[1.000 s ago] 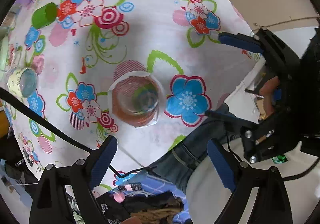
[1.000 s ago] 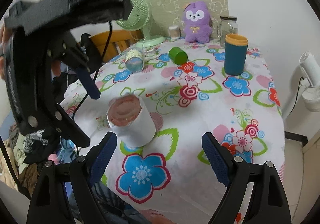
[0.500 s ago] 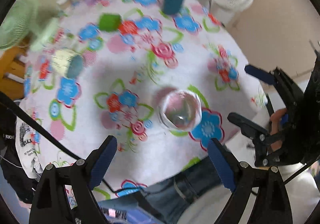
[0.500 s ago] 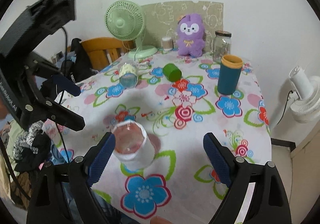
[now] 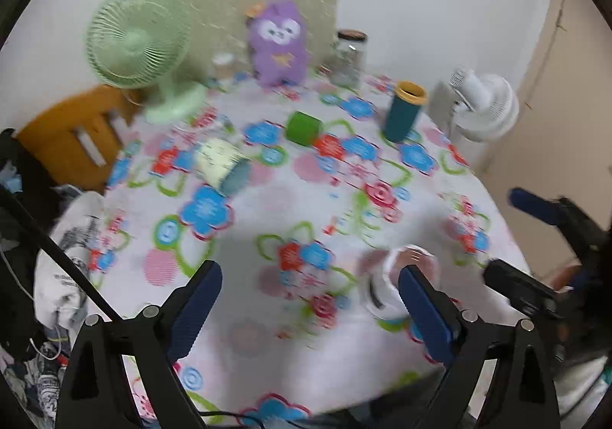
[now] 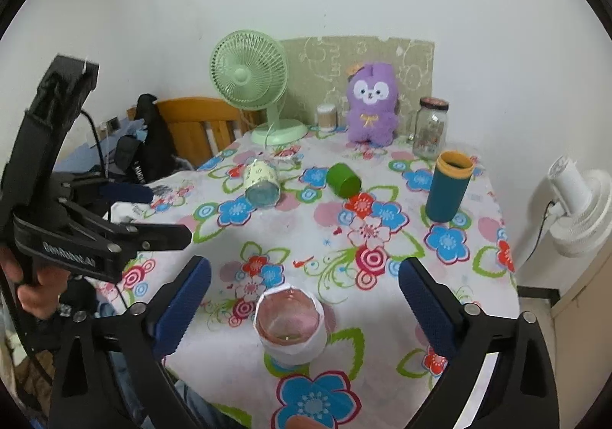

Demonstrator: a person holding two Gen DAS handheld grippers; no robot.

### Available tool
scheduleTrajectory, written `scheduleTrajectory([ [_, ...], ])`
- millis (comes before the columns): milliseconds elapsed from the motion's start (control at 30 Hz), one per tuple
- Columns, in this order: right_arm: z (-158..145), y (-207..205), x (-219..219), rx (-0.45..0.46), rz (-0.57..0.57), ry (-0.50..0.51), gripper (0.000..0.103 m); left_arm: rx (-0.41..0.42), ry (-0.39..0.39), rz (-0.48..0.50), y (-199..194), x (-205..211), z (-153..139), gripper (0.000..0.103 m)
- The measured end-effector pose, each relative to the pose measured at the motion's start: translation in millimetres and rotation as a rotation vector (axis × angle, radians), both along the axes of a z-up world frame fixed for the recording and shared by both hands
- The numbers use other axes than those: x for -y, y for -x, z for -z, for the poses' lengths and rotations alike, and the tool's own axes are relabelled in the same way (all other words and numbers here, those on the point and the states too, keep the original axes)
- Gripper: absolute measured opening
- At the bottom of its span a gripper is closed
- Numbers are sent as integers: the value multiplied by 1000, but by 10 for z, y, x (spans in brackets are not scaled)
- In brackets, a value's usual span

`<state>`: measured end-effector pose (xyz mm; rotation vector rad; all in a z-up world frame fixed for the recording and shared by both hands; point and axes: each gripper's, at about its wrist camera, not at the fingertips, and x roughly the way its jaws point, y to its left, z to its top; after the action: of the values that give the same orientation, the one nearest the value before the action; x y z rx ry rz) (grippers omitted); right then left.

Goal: Flip cup upside down

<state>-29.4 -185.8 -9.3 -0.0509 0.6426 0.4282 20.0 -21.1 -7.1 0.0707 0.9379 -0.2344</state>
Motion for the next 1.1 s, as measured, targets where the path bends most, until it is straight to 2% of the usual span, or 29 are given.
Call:
scheduleTrajectory([
  [133,-54,91,-105,37,31,11,101,70,29,-46,69,-103,37,95],
  [333,-141,220,-212,95,66,25,103,241,77,-167,291,-273,49,101],
  [467,-207,301,-288,136,75,33,103,320,109,-236,423,-358,67,103],
  [667,-271,449,-380,187,85,37,103,456,71,-285,627,-365,1,103],
  [833,-302,518,-428,224,94,47,103,488,73,-290,707,-375,-60,103],
  [1100,-313,475,-367,205,117,7,103,525,44,-291,732,-353,-117,103],
])
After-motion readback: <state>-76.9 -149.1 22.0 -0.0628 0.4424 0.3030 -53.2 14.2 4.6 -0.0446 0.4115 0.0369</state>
